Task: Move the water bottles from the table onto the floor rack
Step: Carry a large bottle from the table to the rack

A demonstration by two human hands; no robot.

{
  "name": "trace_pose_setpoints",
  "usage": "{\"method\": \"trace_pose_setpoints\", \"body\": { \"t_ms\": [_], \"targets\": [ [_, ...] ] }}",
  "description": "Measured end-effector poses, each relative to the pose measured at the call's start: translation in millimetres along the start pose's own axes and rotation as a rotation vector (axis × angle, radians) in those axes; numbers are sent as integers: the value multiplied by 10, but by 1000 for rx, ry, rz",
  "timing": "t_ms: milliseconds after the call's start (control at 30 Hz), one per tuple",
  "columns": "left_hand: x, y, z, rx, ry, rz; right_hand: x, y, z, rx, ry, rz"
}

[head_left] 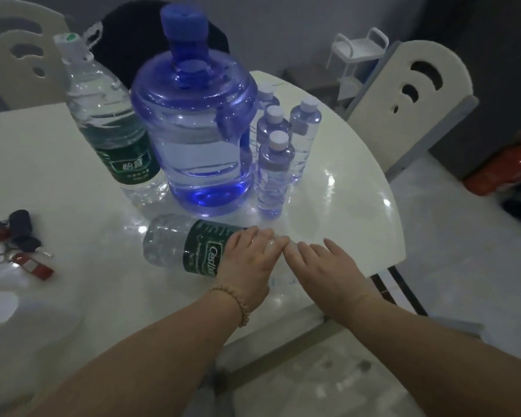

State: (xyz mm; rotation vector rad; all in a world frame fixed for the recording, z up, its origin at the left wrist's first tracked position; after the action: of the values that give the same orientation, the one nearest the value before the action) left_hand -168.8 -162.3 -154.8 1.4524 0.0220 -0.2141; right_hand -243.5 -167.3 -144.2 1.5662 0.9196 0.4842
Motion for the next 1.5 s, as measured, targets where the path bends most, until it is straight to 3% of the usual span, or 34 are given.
{"method": "trace_pose_setpoints", "body": {
  "t_ms": [167, 300, 433, 567, 800, 1000, 1233, 1500],
  "targets": [
    [-41, -226, -40, 114, 39, 70, 38, -164, 48, -51, -21, -94],
    [78, -169, -107, 153, -7, 29, 69, -345, 134, 35, 56, 19],
    [775, -65, -314, 287, 56, 260, 220, -397, 292, 76, 160, 190],
    [1333, -39, -446, 387, 100, 342, 301, -315, 470, 37, 119, 240],
    [1255, 15, -289, 241, -18, 332, 312, -325, 614, -33, 87, 210],
    [1292, -115, -302, 335, -10, 296, 363, -362, 656, -32, 131, 196],
    [688, -15, -239, 296, -13, 241, -24, -297, 219, -23, 196, 146],
    [-960, 417, 632, 72, -125, 255, -1575, -76, -877, -103, 36, 43]
  ]
}}
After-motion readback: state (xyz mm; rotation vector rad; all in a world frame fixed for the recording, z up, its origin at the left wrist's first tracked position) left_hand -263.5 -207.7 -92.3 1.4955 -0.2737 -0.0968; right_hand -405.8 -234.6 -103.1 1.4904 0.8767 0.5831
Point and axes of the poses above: each hand's wrist, its own z-axis towards the middle knuckle, its own y-axis out of the back of the hand, x = y × z, the point moved 10 cm from there along z, towards the middle knuckle, and after that the axes turned 5 degrees about x, right-handed, at the moved point
